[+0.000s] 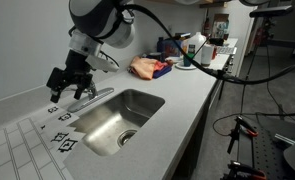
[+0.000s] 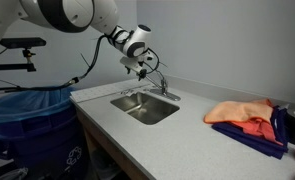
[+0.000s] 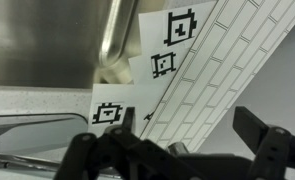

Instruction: Move the tap to the right

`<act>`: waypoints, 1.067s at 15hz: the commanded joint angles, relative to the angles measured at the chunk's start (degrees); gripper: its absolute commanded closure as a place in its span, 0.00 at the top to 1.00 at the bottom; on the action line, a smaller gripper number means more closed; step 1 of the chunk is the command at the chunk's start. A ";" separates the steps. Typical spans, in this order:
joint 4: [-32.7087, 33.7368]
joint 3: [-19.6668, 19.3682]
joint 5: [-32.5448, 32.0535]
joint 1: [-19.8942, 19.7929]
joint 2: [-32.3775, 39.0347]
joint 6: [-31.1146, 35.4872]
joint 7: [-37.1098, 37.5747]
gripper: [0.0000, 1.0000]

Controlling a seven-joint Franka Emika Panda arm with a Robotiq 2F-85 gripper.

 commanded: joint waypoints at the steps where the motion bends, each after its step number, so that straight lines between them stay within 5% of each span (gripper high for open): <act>1: -1.64 -2.23 -1.35 2.44 -2.84 0.65 0.05 1.00; 9: -0.29 -4.56 -5.41 5.88 -5.65 3.40 1.24 1.00; 16: 2.59 -5.88 -6.95 6.66 -0.06 14.75 0.83 1.00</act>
